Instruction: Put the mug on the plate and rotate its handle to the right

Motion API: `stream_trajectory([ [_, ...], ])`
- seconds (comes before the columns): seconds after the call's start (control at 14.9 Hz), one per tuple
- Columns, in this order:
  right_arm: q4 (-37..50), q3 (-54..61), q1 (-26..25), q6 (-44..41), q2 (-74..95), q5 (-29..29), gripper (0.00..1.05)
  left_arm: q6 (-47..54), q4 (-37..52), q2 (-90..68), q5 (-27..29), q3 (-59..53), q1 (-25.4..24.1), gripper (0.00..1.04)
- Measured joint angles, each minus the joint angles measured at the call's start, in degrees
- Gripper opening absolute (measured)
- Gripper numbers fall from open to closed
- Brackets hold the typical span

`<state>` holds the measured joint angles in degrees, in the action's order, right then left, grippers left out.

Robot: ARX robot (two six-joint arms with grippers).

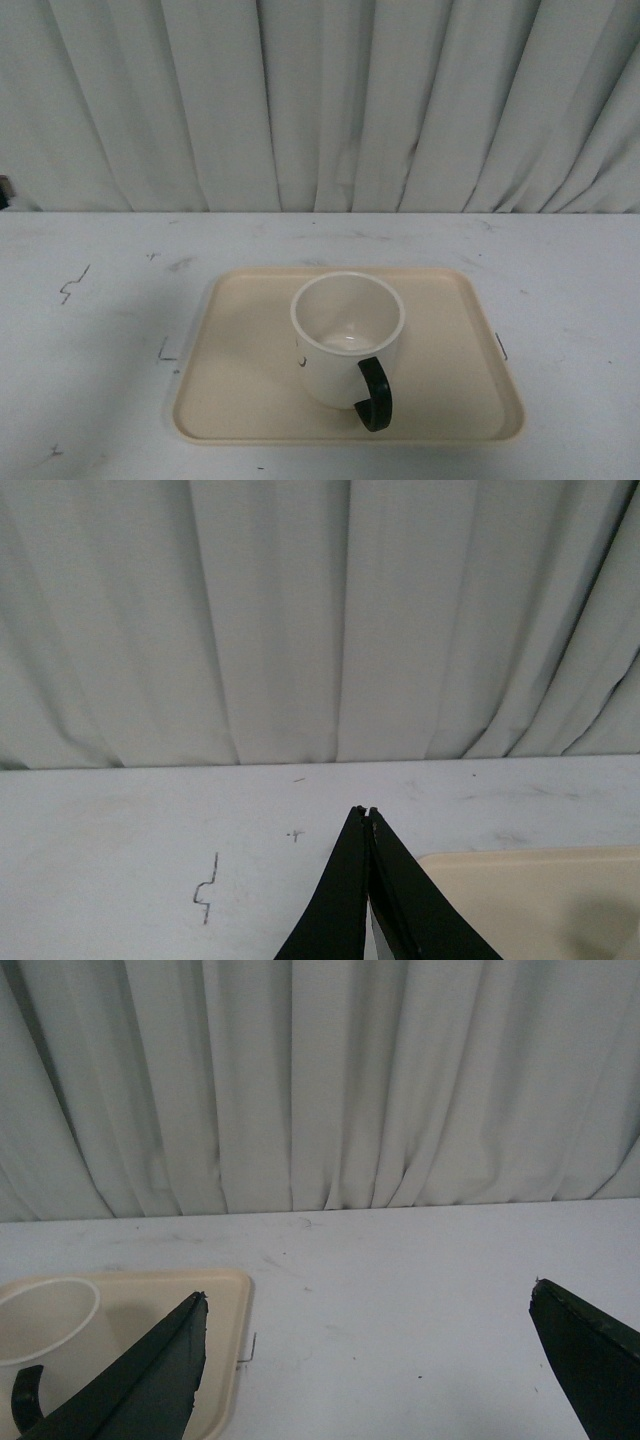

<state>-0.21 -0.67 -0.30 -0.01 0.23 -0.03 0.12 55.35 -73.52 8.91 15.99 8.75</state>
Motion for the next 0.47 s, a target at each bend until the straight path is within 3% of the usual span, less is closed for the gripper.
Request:
stream_trajectory([
  [0.4, 0.0, 0.0, 0.0, 0.0, 0.0, 0.0, 0.98, 0.0, -5.6, 16.57, -4.09, -9.4, -4.37, 0.02],
  [0.47, 0.0, 0.0, 0.0, 0.0, 0.0, 0.0, 0.98, -0.02, -1.31, 16.63, -6.97, -11.3, -6.36, 0.02],
])
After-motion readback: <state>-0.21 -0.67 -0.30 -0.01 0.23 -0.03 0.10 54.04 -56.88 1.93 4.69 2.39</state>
